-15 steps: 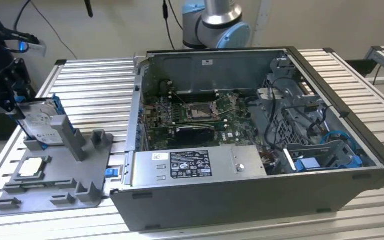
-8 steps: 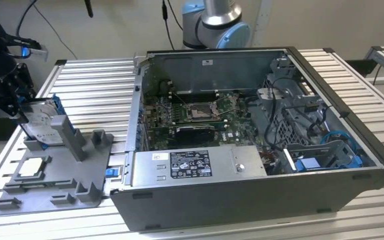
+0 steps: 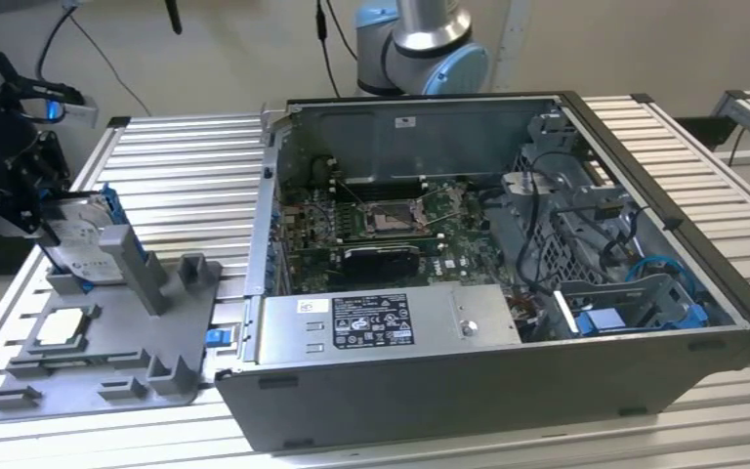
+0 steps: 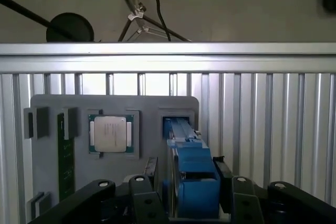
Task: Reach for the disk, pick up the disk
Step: 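Pick up the disk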
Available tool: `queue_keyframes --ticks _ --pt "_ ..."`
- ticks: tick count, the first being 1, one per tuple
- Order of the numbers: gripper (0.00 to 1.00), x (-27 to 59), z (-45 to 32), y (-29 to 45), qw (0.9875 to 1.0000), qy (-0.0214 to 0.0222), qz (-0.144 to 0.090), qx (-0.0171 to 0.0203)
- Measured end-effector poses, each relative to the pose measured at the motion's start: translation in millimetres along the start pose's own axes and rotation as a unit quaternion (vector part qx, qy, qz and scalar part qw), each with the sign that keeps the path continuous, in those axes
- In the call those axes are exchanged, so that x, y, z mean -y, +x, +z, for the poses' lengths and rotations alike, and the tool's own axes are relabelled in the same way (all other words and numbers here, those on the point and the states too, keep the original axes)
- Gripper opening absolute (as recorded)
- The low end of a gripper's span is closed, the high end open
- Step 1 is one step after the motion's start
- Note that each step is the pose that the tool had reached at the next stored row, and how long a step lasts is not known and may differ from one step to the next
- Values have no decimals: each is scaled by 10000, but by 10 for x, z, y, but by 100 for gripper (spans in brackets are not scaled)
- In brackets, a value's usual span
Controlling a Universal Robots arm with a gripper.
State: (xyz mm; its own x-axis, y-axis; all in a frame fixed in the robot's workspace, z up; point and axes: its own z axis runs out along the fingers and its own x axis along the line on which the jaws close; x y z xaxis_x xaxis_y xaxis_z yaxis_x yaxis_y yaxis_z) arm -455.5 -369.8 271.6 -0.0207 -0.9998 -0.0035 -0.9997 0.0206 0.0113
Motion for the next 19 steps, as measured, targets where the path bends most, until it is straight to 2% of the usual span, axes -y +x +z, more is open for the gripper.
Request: queue_keyframes --ticks 8,19 --pt "100 0 60 0 10000 0 0 9" --pt "100 1 96 0 10000 0 0 10"
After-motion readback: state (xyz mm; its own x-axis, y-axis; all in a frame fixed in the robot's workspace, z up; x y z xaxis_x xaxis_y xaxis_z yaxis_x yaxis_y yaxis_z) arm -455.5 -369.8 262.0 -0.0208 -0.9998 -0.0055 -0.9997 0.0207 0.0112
